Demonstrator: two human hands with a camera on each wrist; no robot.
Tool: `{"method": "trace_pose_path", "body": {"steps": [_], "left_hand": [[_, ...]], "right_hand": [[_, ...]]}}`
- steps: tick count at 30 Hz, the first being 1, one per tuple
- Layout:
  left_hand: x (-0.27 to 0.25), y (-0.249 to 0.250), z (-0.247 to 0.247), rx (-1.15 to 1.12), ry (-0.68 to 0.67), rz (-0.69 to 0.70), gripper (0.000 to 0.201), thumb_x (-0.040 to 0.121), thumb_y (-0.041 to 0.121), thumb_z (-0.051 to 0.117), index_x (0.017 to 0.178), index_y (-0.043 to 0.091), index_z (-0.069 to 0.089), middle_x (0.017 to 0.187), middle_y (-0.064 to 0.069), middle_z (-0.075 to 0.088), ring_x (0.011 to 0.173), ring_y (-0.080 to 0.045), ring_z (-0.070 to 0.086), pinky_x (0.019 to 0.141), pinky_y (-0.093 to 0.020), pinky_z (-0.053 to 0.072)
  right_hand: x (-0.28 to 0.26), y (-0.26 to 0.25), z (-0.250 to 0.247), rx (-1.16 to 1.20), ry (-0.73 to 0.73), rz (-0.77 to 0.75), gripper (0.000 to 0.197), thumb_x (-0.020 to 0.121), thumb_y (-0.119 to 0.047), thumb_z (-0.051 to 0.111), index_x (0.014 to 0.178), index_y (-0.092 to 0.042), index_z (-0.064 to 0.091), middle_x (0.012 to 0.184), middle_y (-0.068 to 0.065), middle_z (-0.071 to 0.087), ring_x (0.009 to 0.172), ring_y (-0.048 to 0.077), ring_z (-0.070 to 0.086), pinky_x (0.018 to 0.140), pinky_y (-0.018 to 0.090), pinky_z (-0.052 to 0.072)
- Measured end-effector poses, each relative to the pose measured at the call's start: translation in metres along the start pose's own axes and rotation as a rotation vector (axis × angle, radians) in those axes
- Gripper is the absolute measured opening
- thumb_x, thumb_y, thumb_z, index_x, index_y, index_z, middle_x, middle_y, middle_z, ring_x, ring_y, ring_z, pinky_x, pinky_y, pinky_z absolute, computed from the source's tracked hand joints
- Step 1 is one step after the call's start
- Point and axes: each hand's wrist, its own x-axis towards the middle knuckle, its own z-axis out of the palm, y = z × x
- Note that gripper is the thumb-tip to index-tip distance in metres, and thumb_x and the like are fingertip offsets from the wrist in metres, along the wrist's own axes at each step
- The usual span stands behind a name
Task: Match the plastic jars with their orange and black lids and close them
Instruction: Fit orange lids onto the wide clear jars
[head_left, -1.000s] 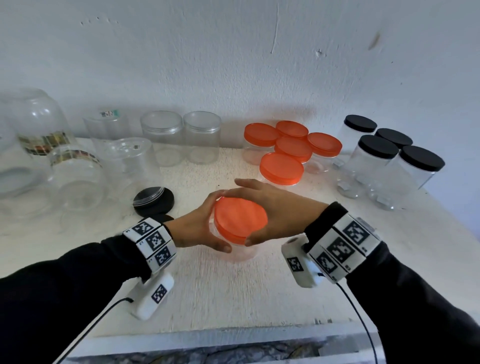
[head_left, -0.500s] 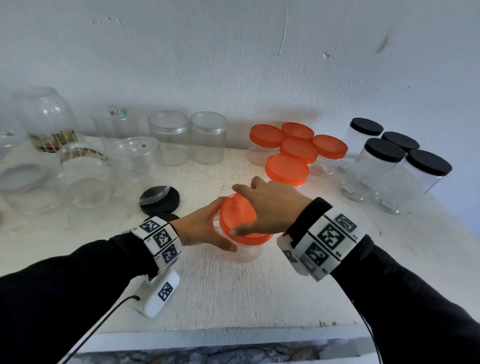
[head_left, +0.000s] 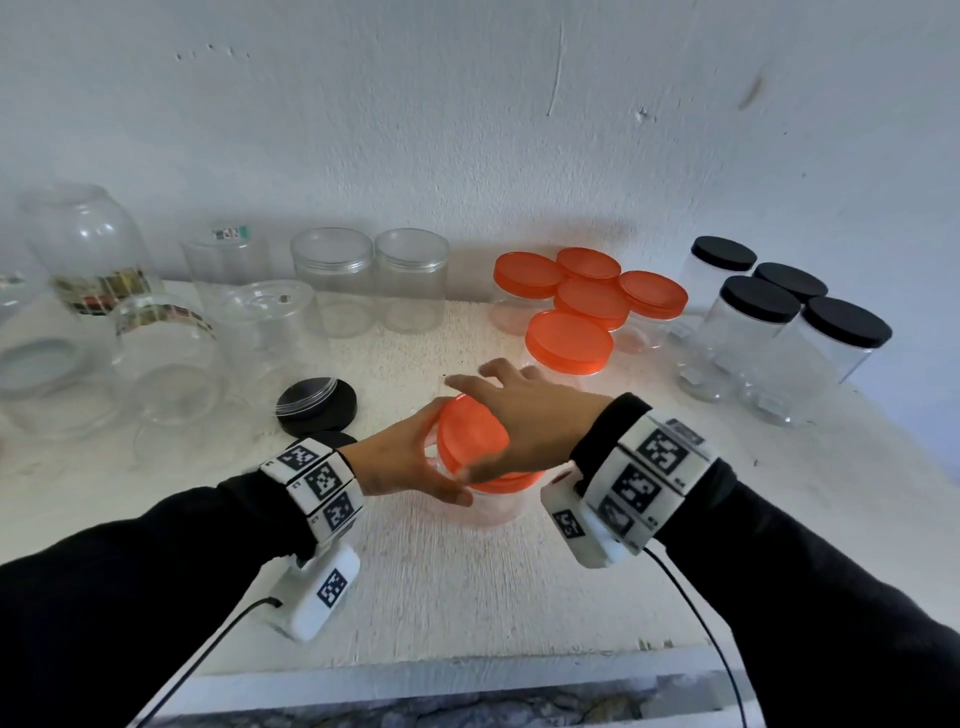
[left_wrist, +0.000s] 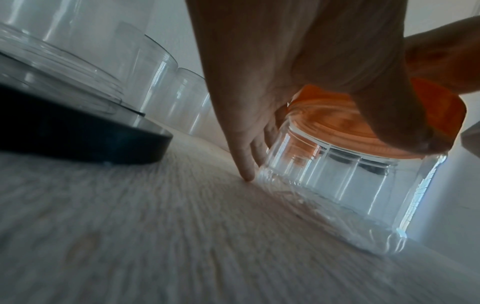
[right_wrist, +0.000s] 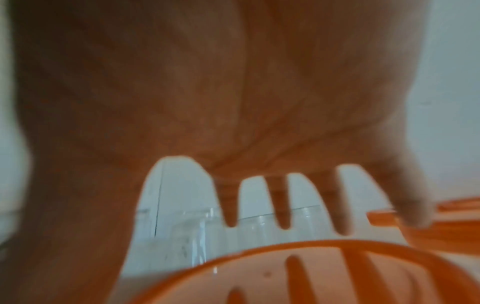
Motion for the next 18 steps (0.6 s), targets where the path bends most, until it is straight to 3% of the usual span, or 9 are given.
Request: {"method": "trace_pose_path", "body": {"steps": [2,4,6,8,9,12,15,18], "left_hand": [[-0.001,0.0,0.0,-0.011,-0.004,0.013,0.094,0.057,0.018,0.087,0.127,0.035,0.027,0.123,0.02,0.042,0.117,0.002,0.043,0.092,-0.01,0.039],[-0.002,0.001,0.001,0.009,-0.014,0.023,0.101,0.049,0.034,0.087,0.132,0.036,0.029,0.131,0.014,0.04,0.123,-0.002,0.039,0.1,-0.02,0.037],[-0.001,0.0,0.001,0.02,-0.018,0.035,0.101,0.054,0.028,0.088,0.135,0.034,0.027,0.133,0.012,0.04,0.123,-0.001,0.039,0.1,-0.017,0.035],[-0.002,0.0,0.0,0.016,-0.015,0.012,0.096,0.062,0.013,0.085,0.134,0.032,0.024,0.126,0.017,0.043,0.117,0.003,0.042,0.097,-0.011,0.036],[-0.001,0.0,0.0,0.012,-0.017,0.002,0.097,0.063,0.011,0.083,0.136,0.03,0.022,0.123,0.019,0.043,0.117,0.001,0.043,0.097,-0.014,0.037],[-0.002,0.001,0.0,0.008,-0.021,-0.008,0.097,0.064,0.01,0.082,0.138,0.027,0.021,0.12,0.02,0.044,0.115,-0.002,0.044,0.089,-0.011,0.039],[-0.002,0.002,0.0,0.002,-0.01,-0.002,0.097,0.06,0.015,0.086,0.133,0.03,0.024,0.123,0.016,0.043,0.116,-0.002,0.043,0.088,-0.011,0.038],[-0.002,0.003,0.001,0.007,-0.012,0.012,0.106,0.049,0.029,0.088,0.135,0.028,0.026,0.127,0.015,0.041,0.118,-0.001,0.042,0.09,-0.013,0.038]], "right_hand": [[-0.003,0.003,-0.006,0.024,-0.102,-0.095,0.096,0.072,-0.04,0.075,0.143,-0.046,0.01,0.15,-0.006,0.009,0.134,0.027,0.019,0.1,0.048,0.035],[-0.003,0.004,-0.008,-0.006,-0.109,-0.106,0.09,0.072,-0.03,0.074,0.139,-0.048,0.018,0.145,-0.007,0.017,0.126,0.025,0.025,0.095,0.045,0.041],[-0.001,0.003,-0.003,-0.03,-0.032,-0.06,0.083,0.071,-0.041,0.072,0.138,-0.048,0.022,0.138,-0.003,0.026,0.118,0.026,0.032,0.09,0.043,0.044],[0.0,-0.003,0.003,-0.084,0.057,0.034,0.083,0.071,-0.062,0.064,0.14,-0.042,0.022,0.132,0.003,0.032,0.115,0.03,0.039,0.086,0.041,0.044],[0.001,-0.007,0.006,-0.125,0.091,0.083,0.085,0.071,-0.07,0.057,0.141,-0.038,0.022,0.131,0.006,0.034,0.115,0.032,0.043,0.086,0.042,0.043],[0.0,-0.009,0.009,-0.17,0.118,0.147,0.093,0.07,-0.078,0.049,0.145,-0.031,0.018,0.139,0.01,0.031,0.122,0.035,0.041,0.094,0.047,0.039],[-0.004,-0.001,0.0,-0.053,0.022,0.009,0.092,0.071,-0.058,0.068,0.144,-0.04,0.016,0.152,-0.001,0.011,0.135,0.031,0.02,0.104,0.051,0.032],[-0.005,0.004,-0.005,0.032,-0.069,-0.061,0.087,0.071,-0.039,0.076,0.14,-0.047,0.024,0.147,-0.006,0.019,0.127,0.026,0.032,0.099,0.045,0.04]]}}
